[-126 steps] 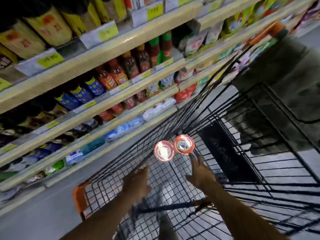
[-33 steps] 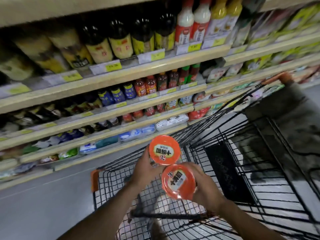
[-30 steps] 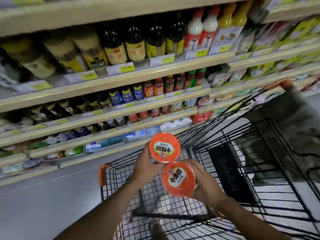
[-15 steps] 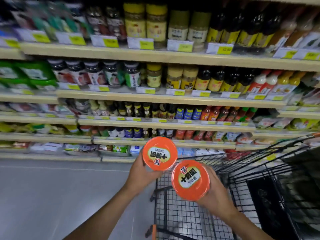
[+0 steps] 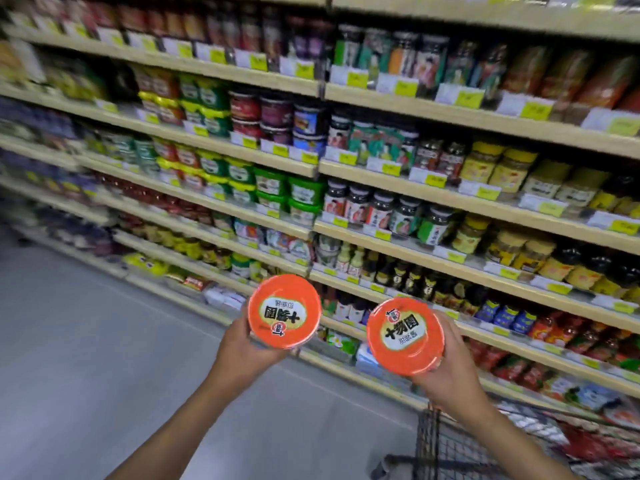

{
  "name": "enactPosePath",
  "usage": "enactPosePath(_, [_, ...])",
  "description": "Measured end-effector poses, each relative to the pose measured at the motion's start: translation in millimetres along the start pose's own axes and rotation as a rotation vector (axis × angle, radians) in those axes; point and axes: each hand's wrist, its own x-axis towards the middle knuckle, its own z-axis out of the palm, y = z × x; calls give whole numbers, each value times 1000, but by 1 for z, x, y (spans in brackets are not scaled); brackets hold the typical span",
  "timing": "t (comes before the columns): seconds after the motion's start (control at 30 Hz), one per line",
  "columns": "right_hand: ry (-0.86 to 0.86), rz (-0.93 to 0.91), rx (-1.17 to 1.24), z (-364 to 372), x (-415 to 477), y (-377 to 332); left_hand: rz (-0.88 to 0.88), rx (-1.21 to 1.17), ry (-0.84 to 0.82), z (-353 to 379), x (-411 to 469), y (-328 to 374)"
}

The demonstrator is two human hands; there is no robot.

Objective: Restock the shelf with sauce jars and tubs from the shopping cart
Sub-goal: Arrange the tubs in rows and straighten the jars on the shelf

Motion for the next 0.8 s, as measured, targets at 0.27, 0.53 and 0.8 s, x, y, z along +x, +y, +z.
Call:
enactPosePath(0.27, [-37,-108,143,98,74,-90,67,12,261,-148,-3,28])
enactPosePath(0.53, [-173,-112,228,188,165,-144,77,81,448,-241,15,37])
enactPosePath(0.8, [-334,-122,359,297,276,-189,103,136,616,-326,82,31])
